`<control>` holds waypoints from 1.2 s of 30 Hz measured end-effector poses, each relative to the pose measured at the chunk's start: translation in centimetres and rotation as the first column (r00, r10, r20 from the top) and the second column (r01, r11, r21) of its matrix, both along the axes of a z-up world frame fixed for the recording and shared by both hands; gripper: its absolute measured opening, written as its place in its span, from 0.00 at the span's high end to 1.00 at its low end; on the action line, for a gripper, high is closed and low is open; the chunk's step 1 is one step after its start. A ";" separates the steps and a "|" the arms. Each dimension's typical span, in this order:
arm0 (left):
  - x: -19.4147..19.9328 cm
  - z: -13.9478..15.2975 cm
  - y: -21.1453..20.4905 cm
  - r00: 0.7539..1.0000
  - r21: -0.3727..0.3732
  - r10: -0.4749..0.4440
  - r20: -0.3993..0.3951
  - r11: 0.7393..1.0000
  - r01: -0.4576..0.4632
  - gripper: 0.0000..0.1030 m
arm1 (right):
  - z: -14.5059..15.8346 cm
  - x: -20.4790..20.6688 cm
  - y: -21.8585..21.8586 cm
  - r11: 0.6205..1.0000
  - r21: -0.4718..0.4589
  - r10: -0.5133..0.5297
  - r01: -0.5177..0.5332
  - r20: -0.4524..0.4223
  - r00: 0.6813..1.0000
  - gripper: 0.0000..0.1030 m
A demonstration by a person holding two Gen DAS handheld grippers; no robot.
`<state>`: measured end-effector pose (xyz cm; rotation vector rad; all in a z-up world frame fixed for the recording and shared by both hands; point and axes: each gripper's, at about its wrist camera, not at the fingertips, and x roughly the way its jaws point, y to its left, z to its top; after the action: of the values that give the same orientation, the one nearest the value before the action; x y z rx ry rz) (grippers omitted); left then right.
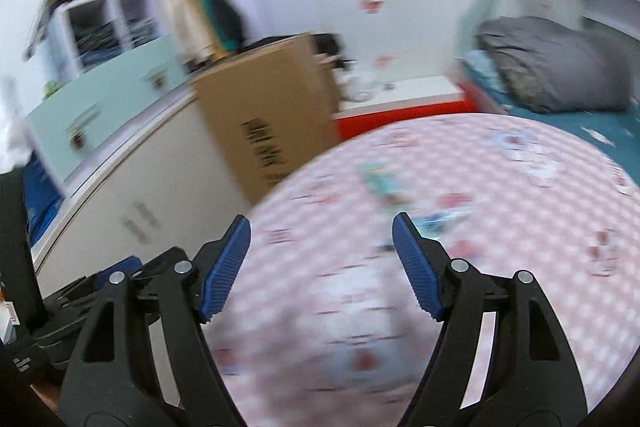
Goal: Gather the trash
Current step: 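Move both tools back over the table toward the remaining tube snacks, then grasp the teal tube snack with the left gripper while the right grasps the blue-white tube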
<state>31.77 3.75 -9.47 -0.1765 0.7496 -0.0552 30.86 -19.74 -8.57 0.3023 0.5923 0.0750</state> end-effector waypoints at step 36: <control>9.3 -4.9 -13.0 0.965 -0.013 -0.226 -0.131 0.974 0.226 0.88 | -6.5 6.4 -5.9 0.994 0.096 -0.026 0.050 -0.235 0.972 0.28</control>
<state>41.10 -9.30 -14.36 -0.0919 0.8995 -0.2621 37.30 -25.59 -15.08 0.4242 0.8179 0.0322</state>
